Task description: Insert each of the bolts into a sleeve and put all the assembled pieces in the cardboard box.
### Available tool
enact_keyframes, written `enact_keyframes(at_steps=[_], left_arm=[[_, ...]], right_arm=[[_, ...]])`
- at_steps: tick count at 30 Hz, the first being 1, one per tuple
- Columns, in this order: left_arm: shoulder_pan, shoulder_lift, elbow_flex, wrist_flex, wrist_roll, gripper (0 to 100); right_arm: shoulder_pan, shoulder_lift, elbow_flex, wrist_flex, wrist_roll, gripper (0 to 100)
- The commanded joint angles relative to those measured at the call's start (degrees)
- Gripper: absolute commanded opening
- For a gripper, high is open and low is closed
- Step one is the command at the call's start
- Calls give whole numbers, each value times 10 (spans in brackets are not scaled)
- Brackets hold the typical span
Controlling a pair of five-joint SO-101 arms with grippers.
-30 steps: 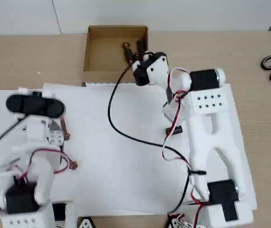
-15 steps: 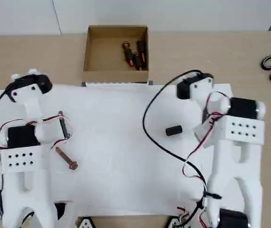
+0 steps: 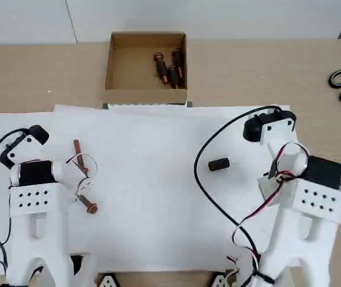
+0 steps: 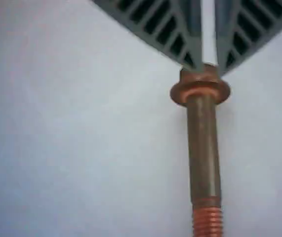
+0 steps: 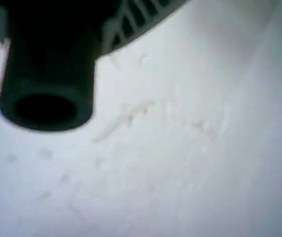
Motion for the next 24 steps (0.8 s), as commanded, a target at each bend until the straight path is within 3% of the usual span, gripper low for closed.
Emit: enact_keyframes(at_steps=[1,9,15,24], left_arm=[[-1,2,7,-22,3,8],[2,2,52,-75,-21,11],[2,11,61,-77,-25,122],[0,145,36,-103,-24,96]], right_arm=[[7,-34,4,-8,-5,10],[7,-45,7,-5,-5,10],[7,-45,7,-4,-5,10],[7,-45,7,-4,-5,10]])
